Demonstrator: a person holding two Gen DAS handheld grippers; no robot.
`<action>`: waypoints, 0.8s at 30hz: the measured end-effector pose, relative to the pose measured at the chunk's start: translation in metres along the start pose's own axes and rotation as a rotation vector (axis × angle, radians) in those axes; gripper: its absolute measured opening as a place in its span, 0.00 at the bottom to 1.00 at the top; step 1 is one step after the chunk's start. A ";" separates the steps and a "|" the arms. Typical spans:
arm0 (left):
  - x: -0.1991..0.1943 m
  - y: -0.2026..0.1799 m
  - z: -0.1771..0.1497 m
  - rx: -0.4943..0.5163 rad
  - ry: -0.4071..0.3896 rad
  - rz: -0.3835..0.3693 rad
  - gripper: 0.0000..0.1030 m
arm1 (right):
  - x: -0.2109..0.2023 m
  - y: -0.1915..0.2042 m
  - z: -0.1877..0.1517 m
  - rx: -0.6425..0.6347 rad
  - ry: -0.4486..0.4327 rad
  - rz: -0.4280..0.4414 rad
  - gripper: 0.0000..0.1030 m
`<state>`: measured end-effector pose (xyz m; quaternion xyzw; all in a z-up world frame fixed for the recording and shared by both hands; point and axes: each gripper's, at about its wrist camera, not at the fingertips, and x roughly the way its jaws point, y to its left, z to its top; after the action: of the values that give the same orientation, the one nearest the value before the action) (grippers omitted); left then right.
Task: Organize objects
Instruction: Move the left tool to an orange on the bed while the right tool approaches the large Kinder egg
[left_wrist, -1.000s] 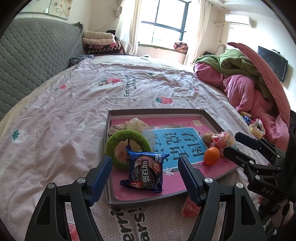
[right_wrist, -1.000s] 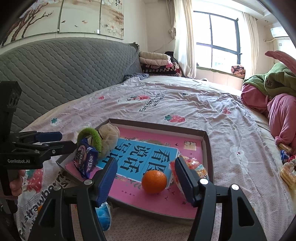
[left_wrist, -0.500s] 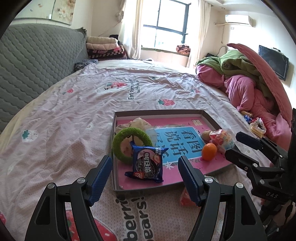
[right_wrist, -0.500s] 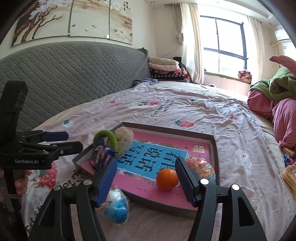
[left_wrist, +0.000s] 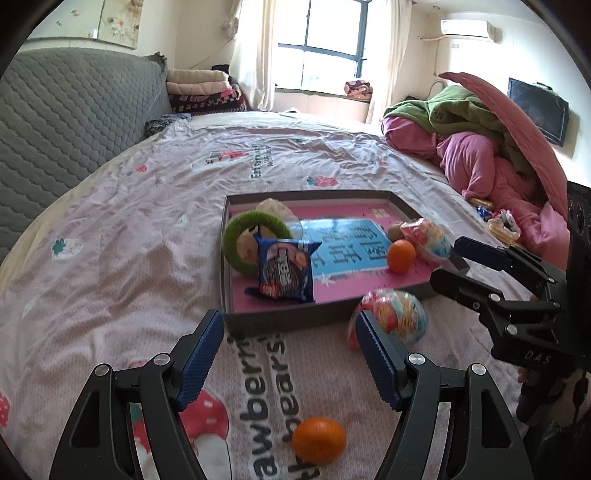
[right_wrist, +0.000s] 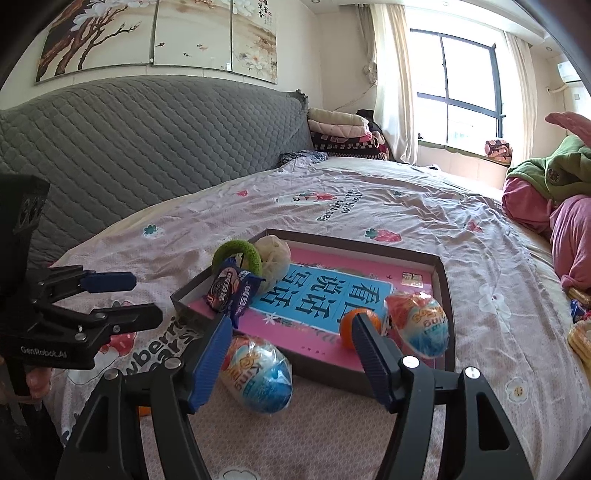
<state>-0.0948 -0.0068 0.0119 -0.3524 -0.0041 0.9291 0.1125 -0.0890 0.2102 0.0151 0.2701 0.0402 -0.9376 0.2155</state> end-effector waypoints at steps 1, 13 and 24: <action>-0.001 0.000 -0.003 -0.001 0.004 -0.001 0.73 | -0.001 0.000 -0.002 0.003 0.004 -0.001 0.65; -0.012 -0.008 -0.038 0.014 0.062 -0.004 0.73 | 0.000 0.008 -0.014 -0.019 0.037 -0.004 0.65; -0.005 -0.022 -0.068 0.063 0.148 -0.020 0.73 | 0.022 0.013 -0.023 -0.043 0.114 0.021 0.65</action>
<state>-0.0422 0.0089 -0.0343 -0.4165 0.0298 0.8989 0.1326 -0.0887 0.1944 -0.0158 0.3186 0.0699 -0.9173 0.2283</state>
